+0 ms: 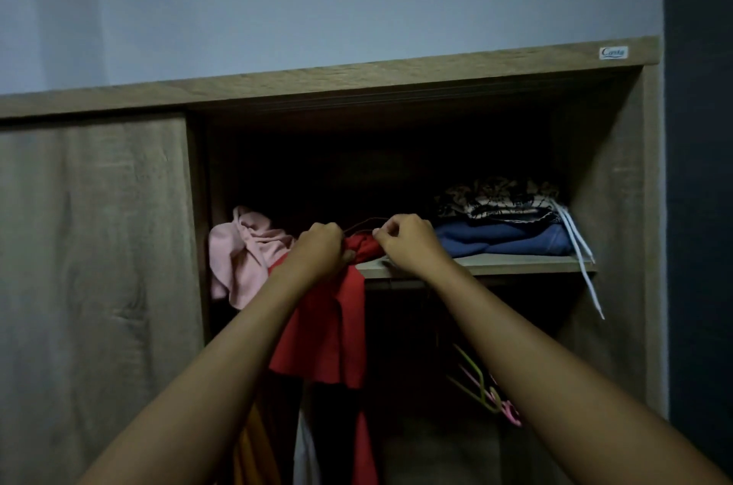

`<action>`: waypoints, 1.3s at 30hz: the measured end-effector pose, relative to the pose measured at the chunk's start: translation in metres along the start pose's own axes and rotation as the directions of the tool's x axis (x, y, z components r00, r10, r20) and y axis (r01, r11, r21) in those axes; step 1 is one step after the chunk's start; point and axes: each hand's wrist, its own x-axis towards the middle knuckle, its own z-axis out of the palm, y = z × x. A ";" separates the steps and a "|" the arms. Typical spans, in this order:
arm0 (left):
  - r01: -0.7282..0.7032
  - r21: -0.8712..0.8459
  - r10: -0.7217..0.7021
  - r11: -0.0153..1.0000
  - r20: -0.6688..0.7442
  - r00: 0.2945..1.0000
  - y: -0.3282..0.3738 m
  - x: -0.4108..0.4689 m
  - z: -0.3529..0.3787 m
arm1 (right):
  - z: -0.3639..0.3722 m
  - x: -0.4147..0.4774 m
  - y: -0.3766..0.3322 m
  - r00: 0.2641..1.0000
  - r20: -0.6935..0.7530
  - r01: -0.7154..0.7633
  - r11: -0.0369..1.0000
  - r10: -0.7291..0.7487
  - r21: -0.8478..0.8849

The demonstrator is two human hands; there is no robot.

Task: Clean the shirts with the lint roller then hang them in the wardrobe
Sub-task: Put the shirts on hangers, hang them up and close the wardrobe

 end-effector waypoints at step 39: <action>-0.221 -0.487 0.083 0.845 -0.290 0.954 0.029 -0.013 0.018 | -0.036 -0.124 0.065 1.000 -0.012 0.011 0.923 -0.007 0.384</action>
